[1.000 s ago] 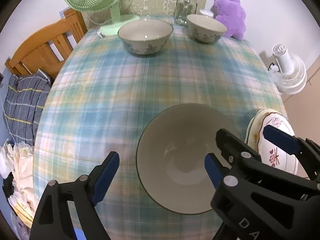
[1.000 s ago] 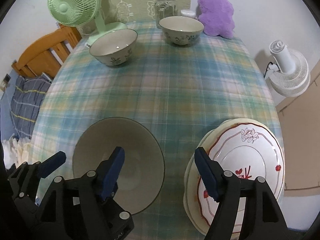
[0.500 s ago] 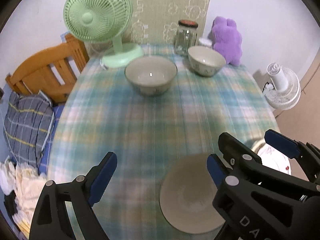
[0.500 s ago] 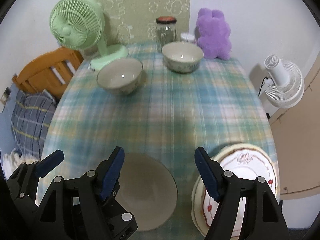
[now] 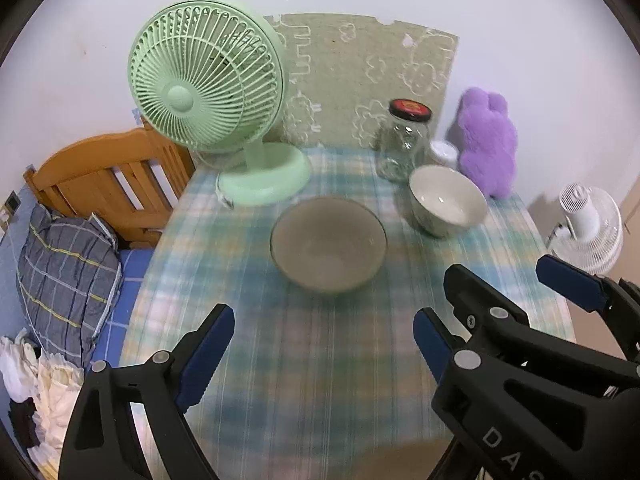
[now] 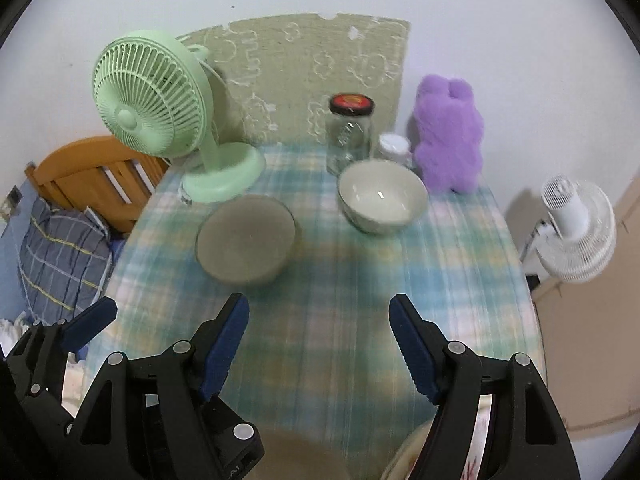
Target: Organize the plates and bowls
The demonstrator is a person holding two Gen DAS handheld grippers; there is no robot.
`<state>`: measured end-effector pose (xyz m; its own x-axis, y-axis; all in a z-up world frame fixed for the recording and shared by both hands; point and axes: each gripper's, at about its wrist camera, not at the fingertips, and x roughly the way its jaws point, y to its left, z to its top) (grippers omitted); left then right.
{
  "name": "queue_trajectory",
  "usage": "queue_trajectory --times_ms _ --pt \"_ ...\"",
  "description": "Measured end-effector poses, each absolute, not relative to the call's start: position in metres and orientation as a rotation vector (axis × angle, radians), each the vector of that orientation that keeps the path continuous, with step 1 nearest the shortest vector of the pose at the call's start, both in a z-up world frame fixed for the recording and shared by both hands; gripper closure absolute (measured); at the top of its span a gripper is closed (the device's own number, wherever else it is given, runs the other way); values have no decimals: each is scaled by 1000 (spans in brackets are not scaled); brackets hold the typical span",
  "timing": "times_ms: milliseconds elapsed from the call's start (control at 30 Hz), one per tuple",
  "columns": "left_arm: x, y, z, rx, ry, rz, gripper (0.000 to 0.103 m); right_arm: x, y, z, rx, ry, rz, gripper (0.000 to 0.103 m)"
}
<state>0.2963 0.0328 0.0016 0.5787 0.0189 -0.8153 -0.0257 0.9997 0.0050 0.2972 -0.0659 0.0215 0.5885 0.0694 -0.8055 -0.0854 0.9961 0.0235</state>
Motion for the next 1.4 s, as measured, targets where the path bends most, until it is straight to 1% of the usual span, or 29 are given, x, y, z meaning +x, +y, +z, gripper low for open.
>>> queue_trajectory --times_ms 267,367,533,733,800,833,867,900,967,1033,1067,1133,1167,1200,1233,1267,1300,1333,1400 --pt "344 34 -9 -18 938 124 11 359 -68 10 -44 921 173 27" --pt "359 38 -17 -27 945 152 14 378 -64 3 -49 920 201 27" --pt "378 45 -35 -37 948 197 15 407 -57 -15 -38 930 232 27" --pt "400 49 -59 -35 979 209 25 431 -48 -40 -43 969 257 27" --pt "405 49 -65 -36 986 207 33 437 -47 -48 -36 977 265 27" --pt "408 50 -69 -39 992 209 35 441 -47 -52 -35 985 268 27" --pt "411 51 -72 -47 994 211 40 445 -46 -55 -35 988 268 28" --pt "413 52 -74 -55 997 212 42 447 -45 -58 -42 989 262 28" --pt "417 54 -82 -67 1010 216 42 452 -43 -63 -48 993 261 33" --pt "420 55 -88 -67 1023 217 42 457 -39 -69 -47 1010 271 39" --pt "422 56 -91 -66 1030 219 44 459 -37 -72 -48 1018 275 41" --pt "423 58 -96 -68 1041 224 49 461 -33 -78 -49 1032 283 49" --pt "424 59 -98 -72 1047 224 54 462 -31 -81 -48 1040 287 50" --pt "424 59 -100 -70 1049 228 58 463 -30 -83 -48 1043 287 54" --pt "424 60 -101 -68 1048 234 60 463 -28 -85 -48 1045 282 60" --pt "425 60 -102 -68 1051 233 65 463 -28 -86 -48 1047 277 63" --pt "425 61 -103 -71 1057 233 67 464 -27 -87 -48 1050 277 68" --pt "425 62 -103 -67 1057 239 70 465 -26 -89 -48 1054 280 75" --pt "424 62 -104 -62 1054 249 75 466 -25 -91 -52 1057 281 83"
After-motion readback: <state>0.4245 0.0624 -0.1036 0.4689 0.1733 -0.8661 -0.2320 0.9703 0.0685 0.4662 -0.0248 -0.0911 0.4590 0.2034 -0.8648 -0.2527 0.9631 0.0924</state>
